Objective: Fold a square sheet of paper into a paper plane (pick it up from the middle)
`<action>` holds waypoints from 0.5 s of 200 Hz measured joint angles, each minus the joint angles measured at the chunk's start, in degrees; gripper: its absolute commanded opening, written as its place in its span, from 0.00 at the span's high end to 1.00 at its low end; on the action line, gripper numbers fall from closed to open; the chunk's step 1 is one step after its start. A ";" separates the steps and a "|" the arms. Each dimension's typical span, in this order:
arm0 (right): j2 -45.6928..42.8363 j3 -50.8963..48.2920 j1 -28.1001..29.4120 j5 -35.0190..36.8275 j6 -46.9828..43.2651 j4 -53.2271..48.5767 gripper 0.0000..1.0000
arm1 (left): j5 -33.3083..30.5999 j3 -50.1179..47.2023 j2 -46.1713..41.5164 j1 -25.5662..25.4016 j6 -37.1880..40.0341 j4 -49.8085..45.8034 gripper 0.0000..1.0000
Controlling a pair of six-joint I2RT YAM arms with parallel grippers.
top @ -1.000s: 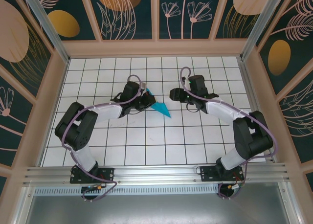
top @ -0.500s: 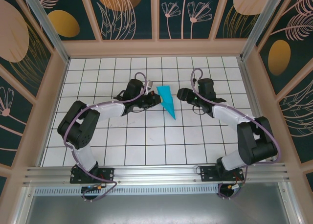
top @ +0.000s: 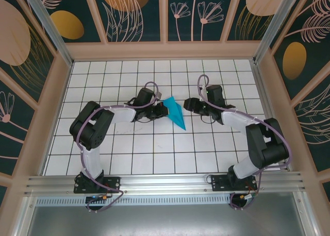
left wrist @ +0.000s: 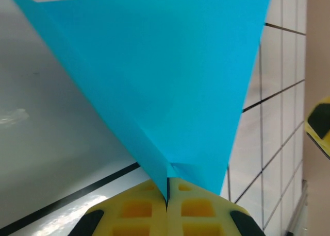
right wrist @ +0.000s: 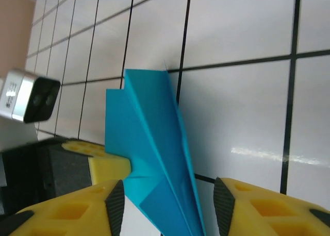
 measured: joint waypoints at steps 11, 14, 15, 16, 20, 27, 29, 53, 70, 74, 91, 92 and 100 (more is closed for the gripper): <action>0.79 0.00 0.72 -0.44 -0.46 -0.09 0.59 | -0.90 0.00 0.00 0.00 0.37 -0.79 1.00; 1.01 0.00 1.01 -0.52 -0.81 -0.09 0.60 | -1.22 0.00 0.00 0.00 0.46 -0.98 1.00; 1.05 0.00 1.07 -0.55 -0.81 -0.09 0.60 | -1.27 0.00 0.00 0.00 0.46 -1.05 1.00; 1.14 0.00 1.18 -0.59 -0.72 -0.09 0.61 | -1.40 0.00 0.00 0.00 0.50 -1.14 1.00; 1.38 0.00 1.49 -0.68 -0.98 -0.15 0.62 | -1.70 0.02 0.00 0.00 0.63 -1.38 1.00; 1.86 0.13 2.27 -0.76 -1.53 -0.55 0.65 | -2.21 0.04 0.00 0.00 0.81 -1.86 1.00; 1.99 0.20 2.58 -0.74 -1.75 -0.72 0.65 | -2.34 0.07 0.00 0.00 0.83 -1.95 1.00; 3.91 1.53 5.51 -0.50 -3.41 -2.45 0.70 | -3.67 0.11 0.02 0.00 1.01 -2.93 1.00; 5.35 2.80 7.19 -0.22 -4.24 -3.37 0.71 | -4.22 0.22 0.11 0.00 1.03 -3.43 1.00; 5.62 3.06 7.39 -0.15 -4.44 -3.56 0.71 | -4.33 0.28 0.15 0.00 1.03 -3.48 1.00; 6.80 3.98 8.13 -0.09 -5.07 -4.35 0.71 | -4.83 0.63 0.44 0.00 1.03 -3.72 1.00; 6.88 4.04 8.17 -0.09 -5.09 -4.39 0.72 | -4.85 0.66 0.46 0.00 1.03 -3.72 1.00; 7.30 4.33 8.31 -0.09 -5.22 -4.52 0.71 | -5.07 0.81 0.55 0.00 1.03 -3.78 1.00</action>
